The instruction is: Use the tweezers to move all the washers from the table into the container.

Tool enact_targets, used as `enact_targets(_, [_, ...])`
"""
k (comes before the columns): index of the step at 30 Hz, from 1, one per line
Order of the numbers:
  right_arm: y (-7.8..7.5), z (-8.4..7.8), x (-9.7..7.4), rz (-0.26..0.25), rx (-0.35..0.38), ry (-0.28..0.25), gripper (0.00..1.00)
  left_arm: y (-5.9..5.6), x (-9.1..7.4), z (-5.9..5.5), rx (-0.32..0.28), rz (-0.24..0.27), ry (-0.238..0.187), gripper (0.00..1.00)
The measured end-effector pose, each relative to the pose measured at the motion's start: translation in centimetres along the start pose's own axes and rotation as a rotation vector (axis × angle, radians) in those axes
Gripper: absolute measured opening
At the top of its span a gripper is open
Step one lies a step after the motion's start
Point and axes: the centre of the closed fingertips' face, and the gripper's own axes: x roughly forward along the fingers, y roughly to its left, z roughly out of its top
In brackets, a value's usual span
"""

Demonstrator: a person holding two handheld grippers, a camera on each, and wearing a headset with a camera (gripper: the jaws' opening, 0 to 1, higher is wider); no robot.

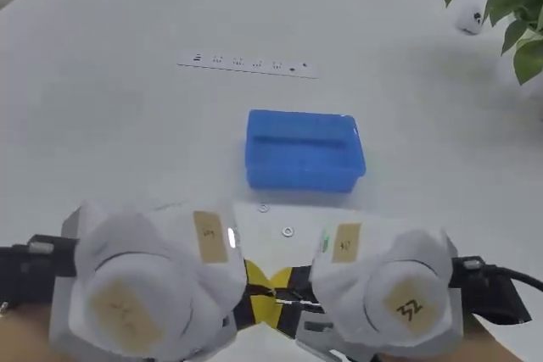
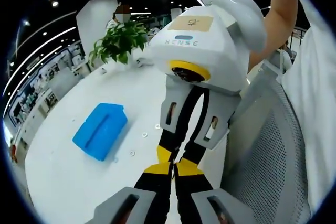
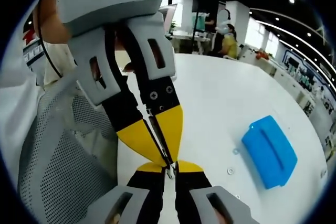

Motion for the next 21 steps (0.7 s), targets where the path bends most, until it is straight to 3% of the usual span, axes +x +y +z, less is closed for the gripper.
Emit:
enact_targets(5, [-0.1, 0.01, 0.11, 0.011, -0.015, 0.002, 0.04, -0.08, 0.01, -0.01, 0.058, 0.017, 0.004, 0.0])
enact_targets(9, [0.16, -0.47, 0.54, 0.021, -0.09, 0.023, 0.04, -0.19, 0.01, -0.04, 0.068, 0.012, 0.002, 0.0])
enact_targets(13, [-0.19, -0.58, 0.82, 0.024, -0.08, 0.016, 0.04, 0.09, 0.07, -0.09, 0.048, 0.037, 0.002, 0.0])
enact_targets(16, [-0.42, -0.38, 0.85, 0.029, -0.019, -0.011, 0.02, 0.65, 0.16, -0.25, -0.03, 0.089, -0.013, 0.0])
enact_targets(20, [-0.43, -0.54, 0.61, 0.006, -0.007, -0.001, 0.01, 0.45, -0.06, -0.19, -0.061, 0.096, -0.037, 0.02])
enact_targets(21, [-0.4, -0.53, 0.45, 0.001, -0.004, -0.007, 0.01, 0.4, -0.21, -0.19, -0.128, 0.103, -0.053, 0.05])
